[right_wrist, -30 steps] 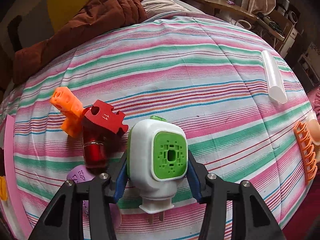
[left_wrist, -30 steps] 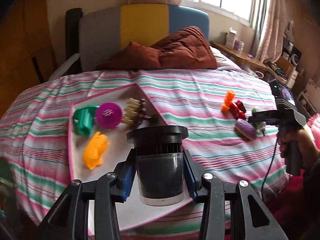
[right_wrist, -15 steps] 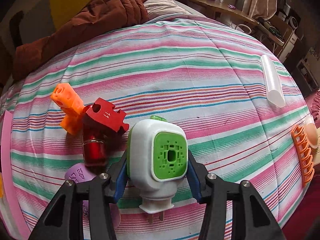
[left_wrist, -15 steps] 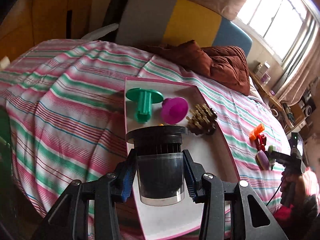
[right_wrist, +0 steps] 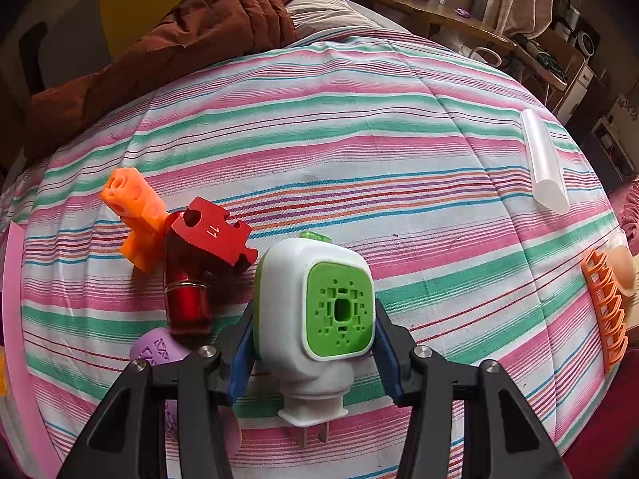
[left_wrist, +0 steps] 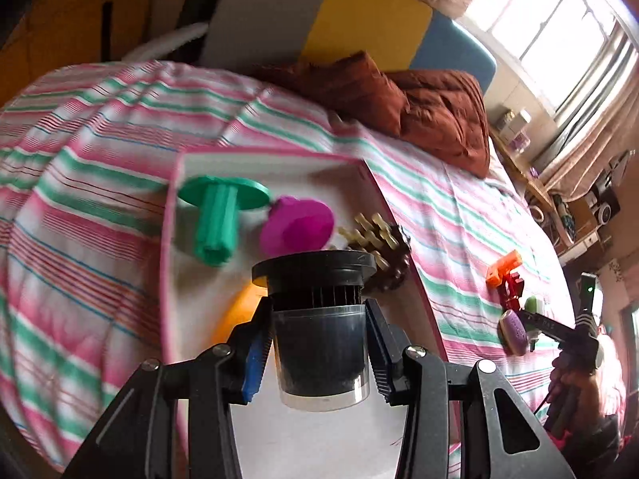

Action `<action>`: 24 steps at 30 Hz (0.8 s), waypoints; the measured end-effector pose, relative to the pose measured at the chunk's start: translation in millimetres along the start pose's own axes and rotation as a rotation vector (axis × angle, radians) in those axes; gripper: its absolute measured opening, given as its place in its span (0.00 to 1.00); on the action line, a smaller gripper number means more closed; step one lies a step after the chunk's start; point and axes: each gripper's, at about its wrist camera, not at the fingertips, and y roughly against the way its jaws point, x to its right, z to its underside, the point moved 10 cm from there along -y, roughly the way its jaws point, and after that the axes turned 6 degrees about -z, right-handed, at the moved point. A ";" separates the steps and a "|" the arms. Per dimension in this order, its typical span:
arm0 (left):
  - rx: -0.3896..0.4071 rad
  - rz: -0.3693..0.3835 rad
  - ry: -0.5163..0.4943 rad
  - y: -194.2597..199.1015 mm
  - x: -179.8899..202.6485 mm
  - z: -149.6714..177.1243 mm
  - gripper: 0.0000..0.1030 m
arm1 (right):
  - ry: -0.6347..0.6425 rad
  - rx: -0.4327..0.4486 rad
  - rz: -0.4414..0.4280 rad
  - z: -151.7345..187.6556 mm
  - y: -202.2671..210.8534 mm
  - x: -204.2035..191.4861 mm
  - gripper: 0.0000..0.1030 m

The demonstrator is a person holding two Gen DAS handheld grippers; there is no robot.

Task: Organize rigid objects
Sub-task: 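Lower the black cylinder into the tray and open the left tool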

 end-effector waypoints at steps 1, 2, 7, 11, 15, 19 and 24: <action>-0.010 -0.007 -0.003 -6.7 2.5 0.5 0.43 | 0.000 0.000 0.000 0.2 0.0 0.3 0.50; -0.017 -0.016 -0.008 -11.9 4.2 0.6 0.43 | 0.002 0.000 0.001 0.7 0.0 0.5 0.50; -0.029 -0.059 -0.001 -27.6 1.9 2.7 0.45 | 0.005 0.000 0.003 2.0 1.4 -0.6 0.50; 0.006 -0.064 -0.014 -14.7 1.1 2.3 0.54 | 0.009 -0.001 0.006 1.3 1.2 -0.7 0.50; 0.066 -0.087 -0.033 7.8 -2.6 0.4 0.54 | 0.016 0.001 0.012 1.4 1.5 -1.1 0.50; 0.128 -0.125 -0.021 32.7 -11.0 3.9 0.63 | 0.018 0.004 0.014 1.8 2.2 -0.8 0.50; 0.178 -0.196 -0.055 59.1 -17.6 20.2 0.63 | 0.028 0.006 0.022 3.5 3.7 -3.0 0.50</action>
